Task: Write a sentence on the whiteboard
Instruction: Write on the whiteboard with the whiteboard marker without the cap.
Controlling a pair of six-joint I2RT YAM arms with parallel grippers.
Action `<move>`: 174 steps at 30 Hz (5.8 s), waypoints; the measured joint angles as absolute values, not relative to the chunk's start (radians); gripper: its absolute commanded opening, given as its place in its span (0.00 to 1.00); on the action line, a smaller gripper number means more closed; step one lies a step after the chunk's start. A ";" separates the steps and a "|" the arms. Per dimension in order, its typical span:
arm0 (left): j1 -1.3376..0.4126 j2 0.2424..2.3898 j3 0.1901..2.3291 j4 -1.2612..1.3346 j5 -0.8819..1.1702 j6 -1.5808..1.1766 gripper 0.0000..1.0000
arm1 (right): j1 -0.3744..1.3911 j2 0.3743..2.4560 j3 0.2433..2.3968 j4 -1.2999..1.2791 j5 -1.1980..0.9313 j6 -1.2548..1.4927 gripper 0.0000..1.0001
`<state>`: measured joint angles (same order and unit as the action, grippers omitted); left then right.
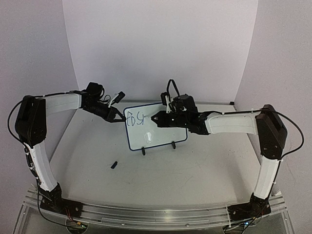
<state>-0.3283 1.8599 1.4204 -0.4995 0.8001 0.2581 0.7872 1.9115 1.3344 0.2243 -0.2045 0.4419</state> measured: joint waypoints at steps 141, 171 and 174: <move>-0.328 1.852 1.420 -0.519 0.787 0.261 0.00 | 0.762 1.866 1.224 0.222 -0.160 0.473 0.00; -0.329 1.845 1.420 -0.524 0.783 0.263 0.00 | 0.762 1.839 1.302 0.236 -0.164 0.465 0.00; -0.329 1.845 1.420 -0.524 0.783 0.263 0.00 | 0.762 1.852 1.304 0.230 -0.156 0.464 0.00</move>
<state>-0.3286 1.8450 1.4204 -0.5243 0.7826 0.2630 0.7616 1.8518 1.3038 0.2296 -0.1565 0.4636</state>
